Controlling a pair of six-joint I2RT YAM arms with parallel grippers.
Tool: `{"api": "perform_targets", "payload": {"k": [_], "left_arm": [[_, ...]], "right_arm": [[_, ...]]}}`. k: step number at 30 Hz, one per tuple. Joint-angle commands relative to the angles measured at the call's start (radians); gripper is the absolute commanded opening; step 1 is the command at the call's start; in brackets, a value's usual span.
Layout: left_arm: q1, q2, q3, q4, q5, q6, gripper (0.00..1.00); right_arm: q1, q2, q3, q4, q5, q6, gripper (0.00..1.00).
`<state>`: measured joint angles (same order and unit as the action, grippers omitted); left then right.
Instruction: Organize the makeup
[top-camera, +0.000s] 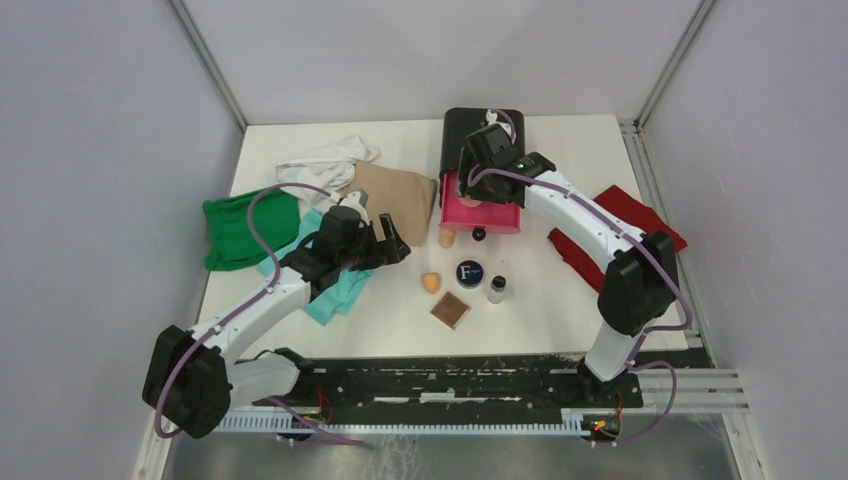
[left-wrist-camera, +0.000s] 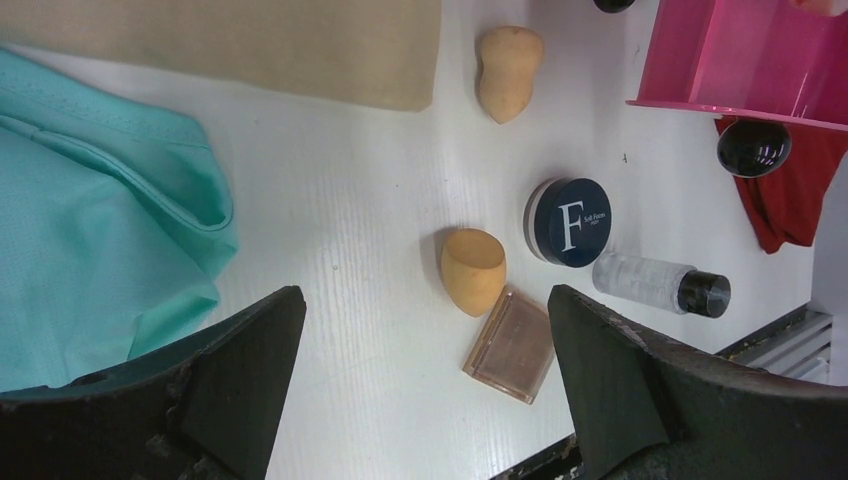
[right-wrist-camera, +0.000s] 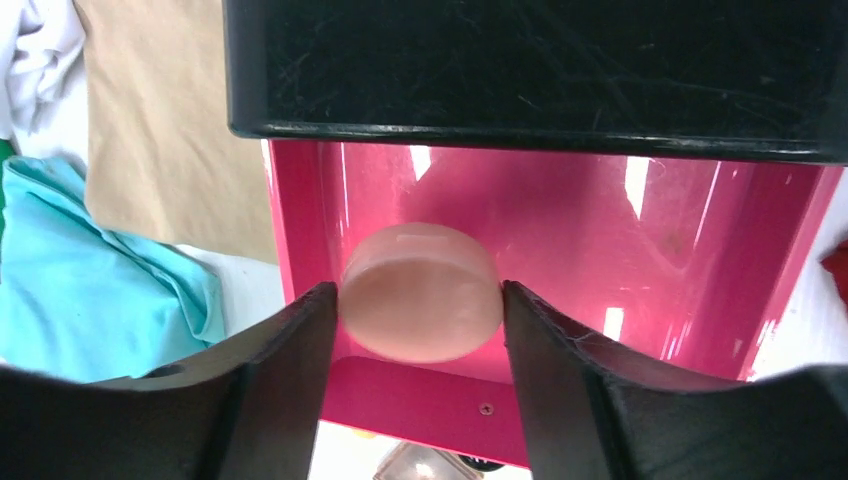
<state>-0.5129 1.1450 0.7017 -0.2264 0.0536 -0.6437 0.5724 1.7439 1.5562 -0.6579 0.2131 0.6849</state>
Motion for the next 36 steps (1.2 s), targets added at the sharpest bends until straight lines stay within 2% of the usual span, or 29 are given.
{"api": "perform_targets", "payload": {"k": [1,4,6,12,17,22,27,32,36], "left_arm": [[-0.004,-0.025,-0.001,0.006,-0.014,0.005,0.99],[-0.004,-0.028,-0.01,0.006,-0.011,-0.002,0.99],[-0.005,-0.033,-0.012,0.006,-0.01,-0.003,0.99],[-0.004,-0.044,0.008,-0.011,-0.018,0.012,0.99],[-0.012,-0.036,0.019,-0.011,-0.013,0.042,0.99],[-0.12,-0.017,0.021,-0.002,-0.066,0.086,0.99],[-0.242,-0.002,0.006,0.029,-0.135,0.059,0.99],[-0.285,-0.001,-0.019,0.063,-0.164,0.034,0.99],[-0.385,0.006,-0.054,0.072,-0.251,-0.029,0.99]], "right_arm": [[0.001,0.016,0.049,0.038,0.01,0.01,0.73],[0.001,0.023,0.051,0.043,0.002,0.01,0.83],[0.001,0.025,0.054,0.043,-0.003,0.009,0.86],[0.001,-0.067,0.039,0.025,-0.026,-0.008,0.86],[0.005,-0.27,-0.126,0.051,-0.028,-0.078,0.85],[0.018,-0.497,-0.378,0.06,-0.076,-0.109,0.84],[0.021,-0.654,-0.604,0.025,-0.035,-0.066,0.84],[0.032,-0.703,-0.688,0.012,-0.088,0.002,0.85],[0.059,-0.715,-0.718,0.004,-0.081,0.021,0.86]]}}
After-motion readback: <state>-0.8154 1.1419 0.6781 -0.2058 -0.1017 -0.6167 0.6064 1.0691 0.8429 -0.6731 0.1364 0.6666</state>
